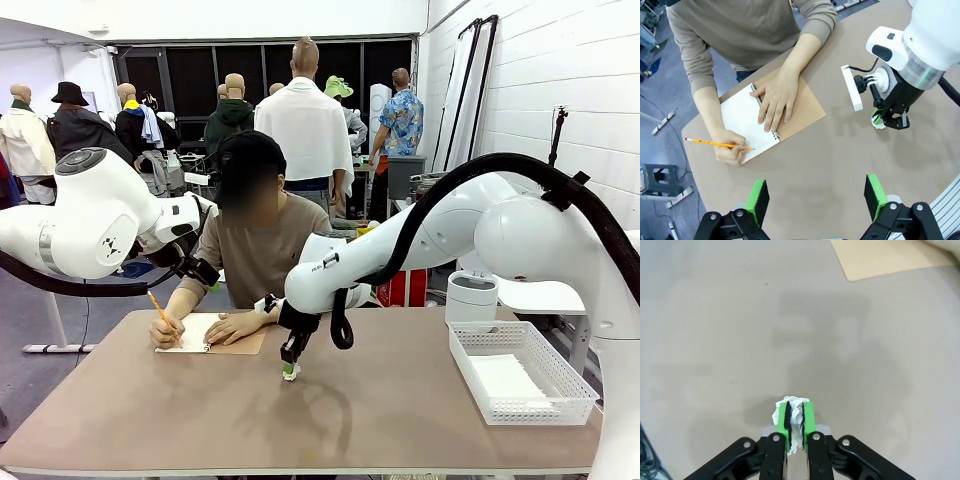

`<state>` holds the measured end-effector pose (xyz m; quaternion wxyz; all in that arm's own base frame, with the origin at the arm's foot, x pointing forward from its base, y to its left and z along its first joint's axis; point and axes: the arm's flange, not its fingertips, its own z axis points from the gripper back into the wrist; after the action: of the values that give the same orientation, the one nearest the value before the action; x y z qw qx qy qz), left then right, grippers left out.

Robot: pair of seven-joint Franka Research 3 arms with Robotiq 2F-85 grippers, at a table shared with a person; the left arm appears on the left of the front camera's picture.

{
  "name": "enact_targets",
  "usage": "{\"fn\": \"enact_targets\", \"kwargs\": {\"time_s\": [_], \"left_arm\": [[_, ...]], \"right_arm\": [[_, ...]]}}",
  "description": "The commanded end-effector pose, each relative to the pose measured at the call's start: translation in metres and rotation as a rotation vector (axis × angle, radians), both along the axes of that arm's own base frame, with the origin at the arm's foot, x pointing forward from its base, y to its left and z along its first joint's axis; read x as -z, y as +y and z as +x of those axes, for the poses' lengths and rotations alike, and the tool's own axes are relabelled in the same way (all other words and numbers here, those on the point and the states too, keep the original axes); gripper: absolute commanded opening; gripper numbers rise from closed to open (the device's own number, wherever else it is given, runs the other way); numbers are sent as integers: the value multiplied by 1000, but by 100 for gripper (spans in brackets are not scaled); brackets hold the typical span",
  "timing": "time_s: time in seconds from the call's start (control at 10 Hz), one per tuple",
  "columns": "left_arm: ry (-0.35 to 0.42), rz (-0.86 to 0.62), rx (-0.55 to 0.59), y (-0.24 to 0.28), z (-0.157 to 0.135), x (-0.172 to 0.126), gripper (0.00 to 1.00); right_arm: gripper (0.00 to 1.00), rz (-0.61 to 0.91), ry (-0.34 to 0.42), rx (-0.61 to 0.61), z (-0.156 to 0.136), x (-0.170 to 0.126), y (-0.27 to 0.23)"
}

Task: Sort the paper based on its condition.
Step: If a person hands you a paper, place it in the Organizing basket , and if it's crumpled, put it in the Trash can.

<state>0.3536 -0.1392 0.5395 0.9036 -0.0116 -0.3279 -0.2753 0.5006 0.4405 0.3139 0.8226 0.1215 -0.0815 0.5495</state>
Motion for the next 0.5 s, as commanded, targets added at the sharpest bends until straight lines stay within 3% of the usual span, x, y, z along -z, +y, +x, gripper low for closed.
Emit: {"fn": "enact_targets", "kwargs": {"time_s": [0.0,0.4], "left_arm": [[1,-2,0,2,0,1,100],[1,-2,0,2,0,1,100]], "right_arm": [[13,-49,-42,72,3,-24,-15],[13,-121,-187,378,31,-121,-106]]}}
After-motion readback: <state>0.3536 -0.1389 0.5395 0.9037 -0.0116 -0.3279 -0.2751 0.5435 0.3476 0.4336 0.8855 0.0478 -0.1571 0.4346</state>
